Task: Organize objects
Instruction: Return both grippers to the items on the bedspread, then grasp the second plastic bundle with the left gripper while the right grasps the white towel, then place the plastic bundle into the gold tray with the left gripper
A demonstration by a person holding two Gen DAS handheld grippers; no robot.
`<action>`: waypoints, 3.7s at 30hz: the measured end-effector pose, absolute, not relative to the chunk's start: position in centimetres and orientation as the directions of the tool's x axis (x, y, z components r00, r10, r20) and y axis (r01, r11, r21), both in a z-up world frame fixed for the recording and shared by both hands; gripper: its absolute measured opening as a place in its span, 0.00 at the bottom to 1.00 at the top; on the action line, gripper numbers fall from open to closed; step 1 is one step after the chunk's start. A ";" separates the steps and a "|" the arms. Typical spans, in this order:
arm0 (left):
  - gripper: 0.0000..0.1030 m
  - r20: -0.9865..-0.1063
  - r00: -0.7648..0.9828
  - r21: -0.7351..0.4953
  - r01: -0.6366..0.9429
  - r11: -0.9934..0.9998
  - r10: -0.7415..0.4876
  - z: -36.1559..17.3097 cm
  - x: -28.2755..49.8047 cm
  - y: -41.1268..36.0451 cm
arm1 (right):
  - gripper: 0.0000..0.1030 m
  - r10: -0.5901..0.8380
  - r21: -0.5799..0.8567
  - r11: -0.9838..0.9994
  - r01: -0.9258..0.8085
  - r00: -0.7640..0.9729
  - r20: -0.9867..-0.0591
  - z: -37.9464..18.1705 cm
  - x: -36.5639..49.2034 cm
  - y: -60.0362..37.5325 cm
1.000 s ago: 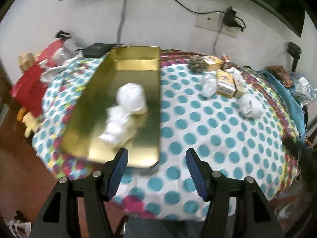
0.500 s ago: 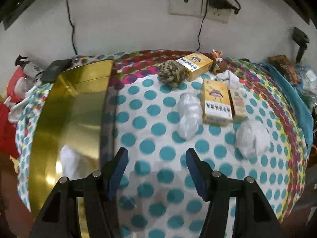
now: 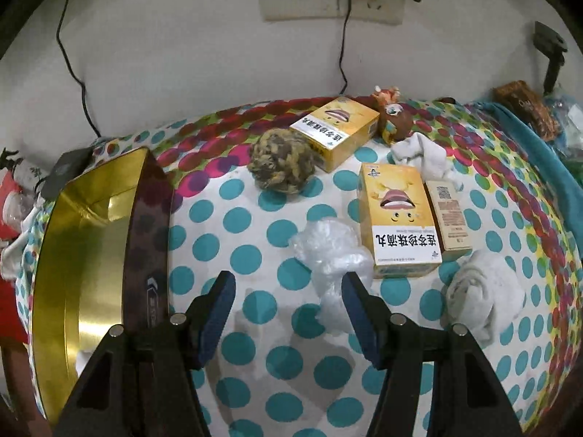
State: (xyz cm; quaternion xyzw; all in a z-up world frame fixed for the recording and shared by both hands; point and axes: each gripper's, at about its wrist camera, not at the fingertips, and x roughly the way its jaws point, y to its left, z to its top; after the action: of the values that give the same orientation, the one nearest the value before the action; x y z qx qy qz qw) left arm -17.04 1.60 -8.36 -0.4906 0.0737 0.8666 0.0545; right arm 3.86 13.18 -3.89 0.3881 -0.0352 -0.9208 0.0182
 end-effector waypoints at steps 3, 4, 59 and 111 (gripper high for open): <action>0.61 -0.856 -0.516 0.084 -0.198 -0.976 0.031 -8.4 -16.8 2.0 | 1.00 -0.021 0.036 -0.999 -0.006 -0.715 -0.699 -3.5 0.4 14.4; 0.61 -0.857 -0.515 0.087 -0.205 -0.975 0.032 -8.5 -16.8 2.1 | 1.00 -0.021 0.027 -1.000 0.003 -0.711 -0.703 -3.6 -0.7 14.6; 0.36 -0.874 -0.455 -0.054 -0.261 -0.964 0.172 -10.0 -18.0 3.3 | 0.42 -0.122 0.081 -0.993 0.091 -0.676 -0.727 -8.7 -8.2 15.8; 0.38 -0.817 -0.558 0.041 0.198 -0.979 -0.147 -5.9 -7.1 -15.9 | 0.43 -0.058 0.034 -0.998 0.050 -0.681 -0.730 -8.5 -8.1 15.9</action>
State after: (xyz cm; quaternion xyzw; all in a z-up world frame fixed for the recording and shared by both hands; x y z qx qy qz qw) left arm -7.07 -15.89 -5.86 -0.4599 -0.0278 0.8822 -0.0977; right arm -8.06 15.86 -8.48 0.3984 -0.0056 -0.9167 0.0294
